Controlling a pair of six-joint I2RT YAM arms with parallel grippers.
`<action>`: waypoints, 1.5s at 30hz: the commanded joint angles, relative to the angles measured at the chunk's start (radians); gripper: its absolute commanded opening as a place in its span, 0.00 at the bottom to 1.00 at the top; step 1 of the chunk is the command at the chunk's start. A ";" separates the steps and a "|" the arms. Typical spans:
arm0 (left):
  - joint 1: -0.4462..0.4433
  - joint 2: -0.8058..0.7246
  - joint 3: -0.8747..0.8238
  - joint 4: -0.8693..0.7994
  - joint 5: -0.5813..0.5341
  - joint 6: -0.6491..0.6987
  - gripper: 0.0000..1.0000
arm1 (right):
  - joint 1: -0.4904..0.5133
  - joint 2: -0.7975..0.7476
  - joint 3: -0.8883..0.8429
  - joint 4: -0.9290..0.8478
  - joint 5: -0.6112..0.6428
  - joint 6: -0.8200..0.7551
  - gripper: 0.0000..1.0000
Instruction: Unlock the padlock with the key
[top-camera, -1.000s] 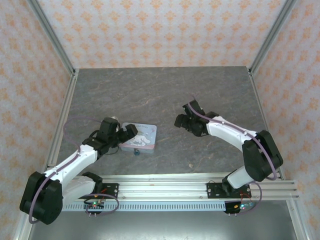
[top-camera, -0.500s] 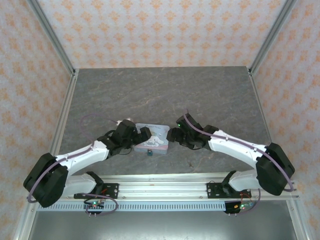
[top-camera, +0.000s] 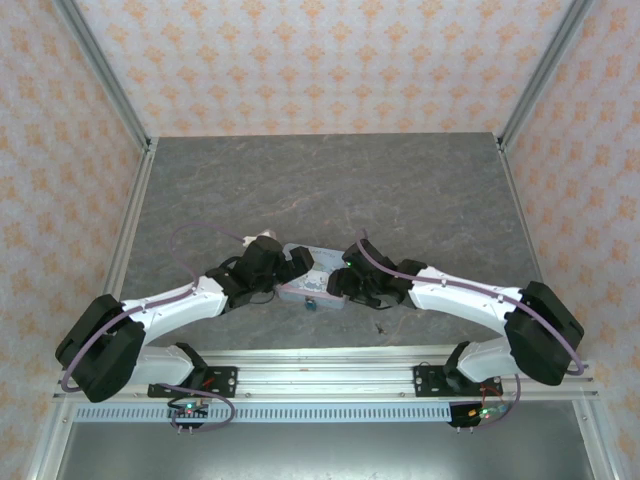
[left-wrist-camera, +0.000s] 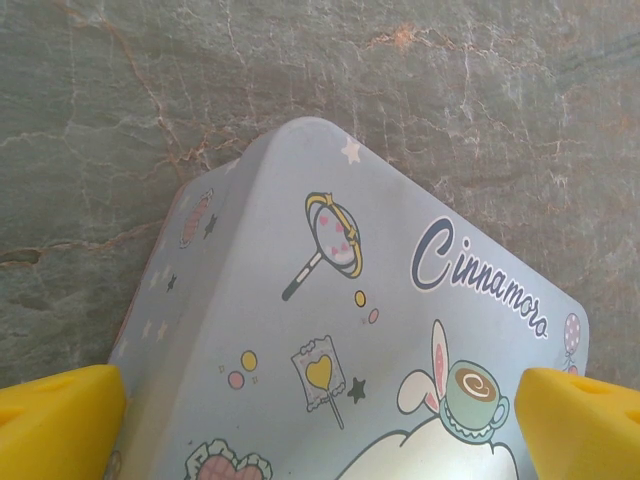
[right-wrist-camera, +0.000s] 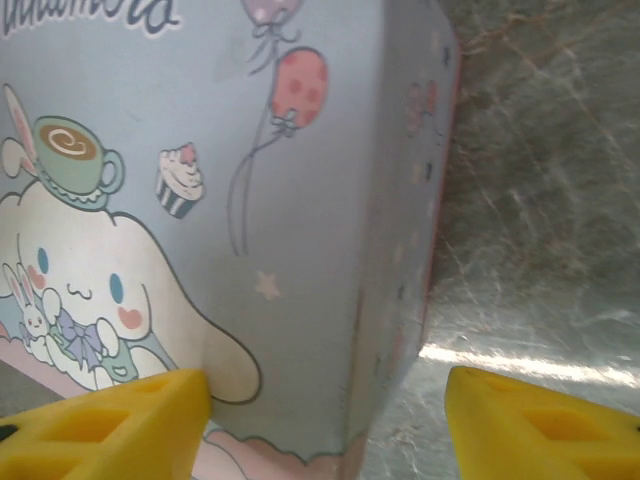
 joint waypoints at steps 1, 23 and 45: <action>-0.012 0.015 0.030 0.045 -0.023 -0.021 1.00 | 0.004 0.054 0.004 0.012 0.066 0.011 0.60; -0.022 0.293 0.297 0.056 -0.043 0.090 1.00 | -0.209 0.192 0.123 0.079 0.127 -0.028 0.56; 0.023 0.385 0.427 -0.043 -0.060 0.173 1.00 | -0.244 0.118 0.084 0.108 0.090 -0.025 0.81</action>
